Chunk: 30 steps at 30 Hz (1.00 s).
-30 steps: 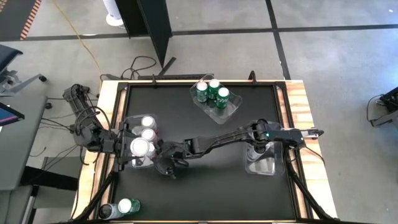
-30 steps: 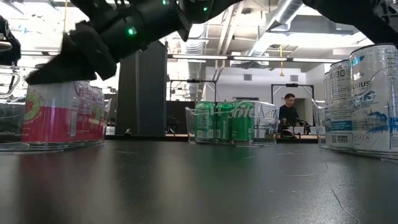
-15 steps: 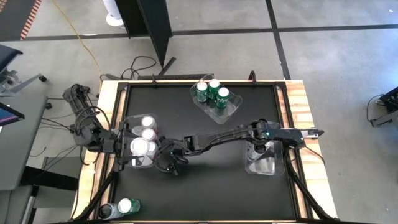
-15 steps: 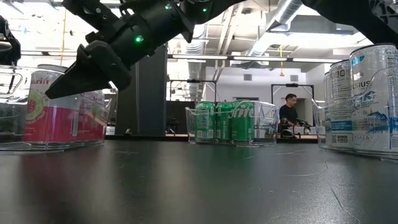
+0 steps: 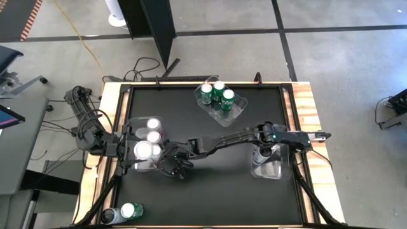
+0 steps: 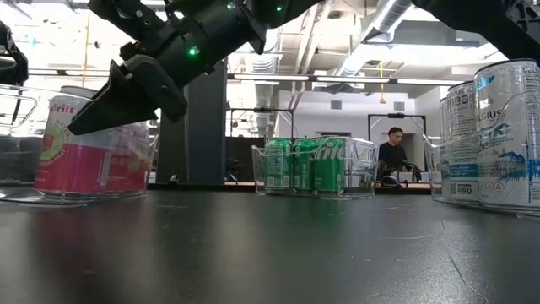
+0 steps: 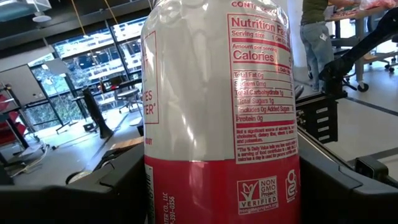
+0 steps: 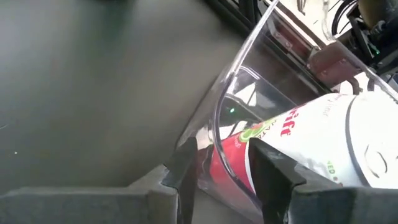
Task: Sort soda cans
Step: Put the pink white soda can into the left transparent bin
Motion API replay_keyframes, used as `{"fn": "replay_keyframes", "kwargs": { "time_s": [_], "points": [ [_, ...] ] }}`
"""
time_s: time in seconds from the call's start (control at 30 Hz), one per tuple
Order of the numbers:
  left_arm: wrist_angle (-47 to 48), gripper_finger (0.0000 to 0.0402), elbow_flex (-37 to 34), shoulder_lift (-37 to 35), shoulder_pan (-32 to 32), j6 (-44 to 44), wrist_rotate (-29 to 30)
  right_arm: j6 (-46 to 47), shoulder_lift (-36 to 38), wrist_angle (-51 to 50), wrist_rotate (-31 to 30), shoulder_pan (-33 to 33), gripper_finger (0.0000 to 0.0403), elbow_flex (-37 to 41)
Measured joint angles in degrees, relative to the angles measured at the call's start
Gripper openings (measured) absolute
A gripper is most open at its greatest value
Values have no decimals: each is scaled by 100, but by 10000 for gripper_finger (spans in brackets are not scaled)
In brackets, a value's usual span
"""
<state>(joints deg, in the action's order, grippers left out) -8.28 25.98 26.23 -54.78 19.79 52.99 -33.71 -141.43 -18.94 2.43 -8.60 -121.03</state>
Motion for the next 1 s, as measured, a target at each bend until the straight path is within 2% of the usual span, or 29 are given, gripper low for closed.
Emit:
{"fn": "replay_keyframes", "kwargs": {
  "time_s": [0.33, 0.63, 1.0],
  "points": [
    [1, 287, 0, 1, 0, -8, 0, -348, -28, -271, 62, -75, 143, -330],
    [1, 287, 0, -1, 0, -15, -26, -1051, -39, -451, 93, -87, 139, -448],
    [61, 287, 2, -2, 0, -63, -35, -1203, -20, -707, 31, -165, 134, -466]
  ]
}}
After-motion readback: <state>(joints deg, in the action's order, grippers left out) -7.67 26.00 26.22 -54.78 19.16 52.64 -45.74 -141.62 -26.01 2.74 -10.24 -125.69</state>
